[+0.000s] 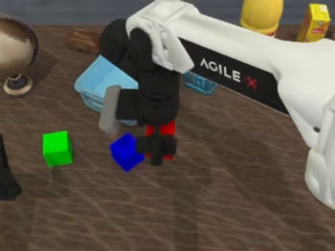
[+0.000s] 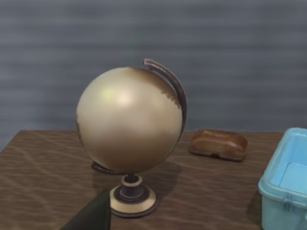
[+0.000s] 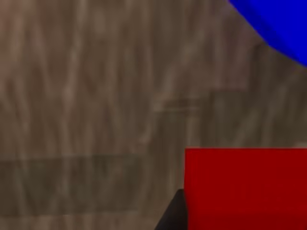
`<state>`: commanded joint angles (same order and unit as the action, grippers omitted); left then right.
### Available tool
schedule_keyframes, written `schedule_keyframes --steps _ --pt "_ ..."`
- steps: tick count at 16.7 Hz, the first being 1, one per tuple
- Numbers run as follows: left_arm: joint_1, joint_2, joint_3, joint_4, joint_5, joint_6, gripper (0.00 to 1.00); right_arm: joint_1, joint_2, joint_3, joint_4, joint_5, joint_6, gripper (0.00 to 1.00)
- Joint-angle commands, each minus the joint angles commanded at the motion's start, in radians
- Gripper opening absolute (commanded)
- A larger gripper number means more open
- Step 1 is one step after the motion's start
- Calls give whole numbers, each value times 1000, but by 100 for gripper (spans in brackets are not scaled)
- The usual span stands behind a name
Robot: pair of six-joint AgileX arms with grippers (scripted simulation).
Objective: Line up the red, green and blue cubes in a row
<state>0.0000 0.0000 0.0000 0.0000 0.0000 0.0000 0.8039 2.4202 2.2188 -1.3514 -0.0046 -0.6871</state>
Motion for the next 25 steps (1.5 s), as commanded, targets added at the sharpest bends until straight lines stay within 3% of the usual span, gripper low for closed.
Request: schedule_keyframes --steps 4,10,18,23,25 --pt "0 0 0 0 0 0 100 98 75 144 -73 1 35 0" --pt "0 0 0 0 0 0 100 103 77 150 -73 0 38 0" --pt "0 0 0 0 0 0 100 106 84 -95 176 1 40 0" --pt "0 0 0 0 0 0 100 107 86 -113 195 1 39 0" --pt "0 0 0 0 0 0 100 107 86 -113 195 1 39 15"
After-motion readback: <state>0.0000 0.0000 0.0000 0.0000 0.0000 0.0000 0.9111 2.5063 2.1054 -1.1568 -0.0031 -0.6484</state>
